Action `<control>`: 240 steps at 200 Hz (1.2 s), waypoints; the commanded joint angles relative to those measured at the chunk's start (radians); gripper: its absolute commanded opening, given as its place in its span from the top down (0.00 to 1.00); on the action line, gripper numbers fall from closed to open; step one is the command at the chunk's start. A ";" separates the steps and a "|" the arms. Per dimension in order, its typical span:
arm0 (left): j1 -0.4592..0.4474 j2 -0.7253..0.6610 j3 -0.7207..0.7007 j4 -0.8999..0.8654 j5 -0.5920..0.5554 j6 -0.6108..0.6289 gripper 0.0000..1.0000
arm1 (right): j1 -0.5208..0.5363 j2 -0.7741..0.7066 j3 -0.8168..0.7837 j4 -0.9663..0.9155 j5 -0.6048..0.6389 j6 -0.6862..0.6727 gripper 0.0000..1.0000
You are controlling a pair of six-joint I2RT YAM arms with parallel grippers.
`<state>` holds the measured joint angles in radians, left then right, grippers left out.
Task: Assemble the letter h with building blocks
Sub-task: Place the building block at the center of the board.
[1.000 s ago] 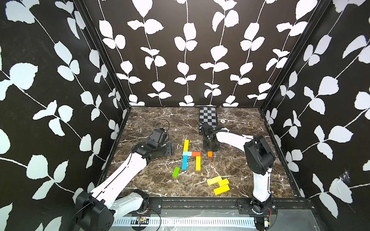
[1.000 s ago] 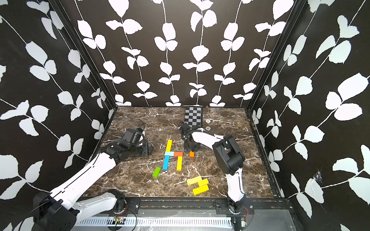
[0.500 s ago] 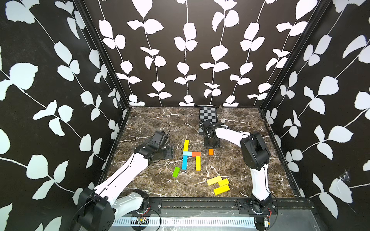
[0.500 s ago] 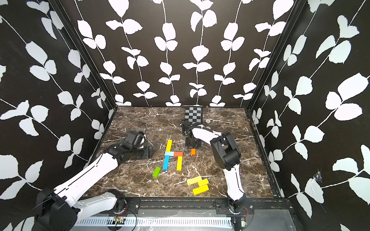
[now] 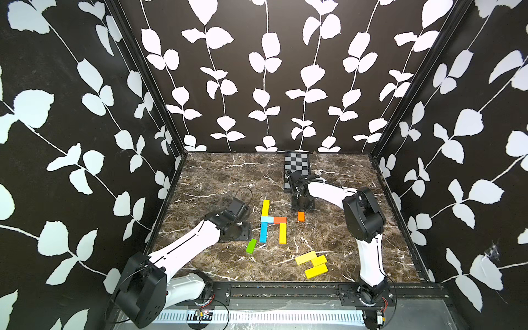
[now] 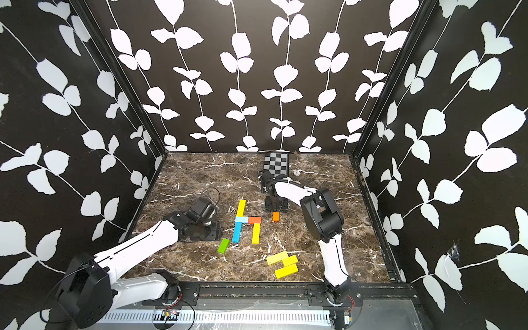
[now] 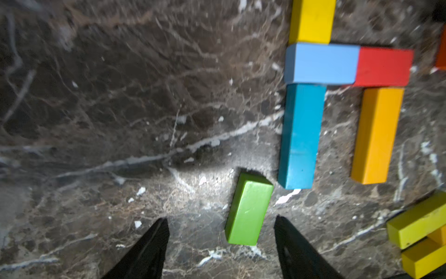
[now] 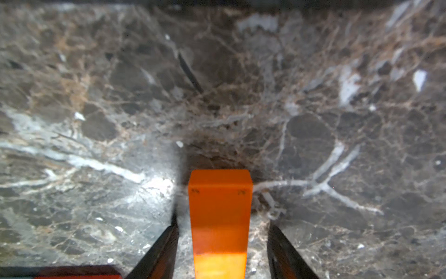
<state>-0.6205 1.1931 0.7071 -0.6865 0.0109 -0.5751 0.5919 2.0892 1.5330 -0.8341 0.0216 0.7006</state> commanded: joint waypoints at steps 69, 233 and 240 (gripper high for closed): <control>-0.031 0.008 -0.076 0.010 -0.013 -0.040 0.29 | 0.000 0.025 0.024 -0.040 0.046 0.004 0.70; -0.129 0.139 -0.020 0.059 0.020 0.048 0.27 | -0.014 -0.108 -0.010 -0.040 0.012 0.000 0.25; -0.135 0.136 -0.009 0.046 0.009 0.054 0.27 | -0.011 -0.132 -0.016 -0.043 0.012 -0.001 0.25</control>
<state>-0.7303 1.3392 0.6609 -0.5858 0.0521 -0.5659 0.5751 2.0701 1.5345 -0.8513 0.0315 0.6853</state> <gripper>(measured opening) 0.732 0.750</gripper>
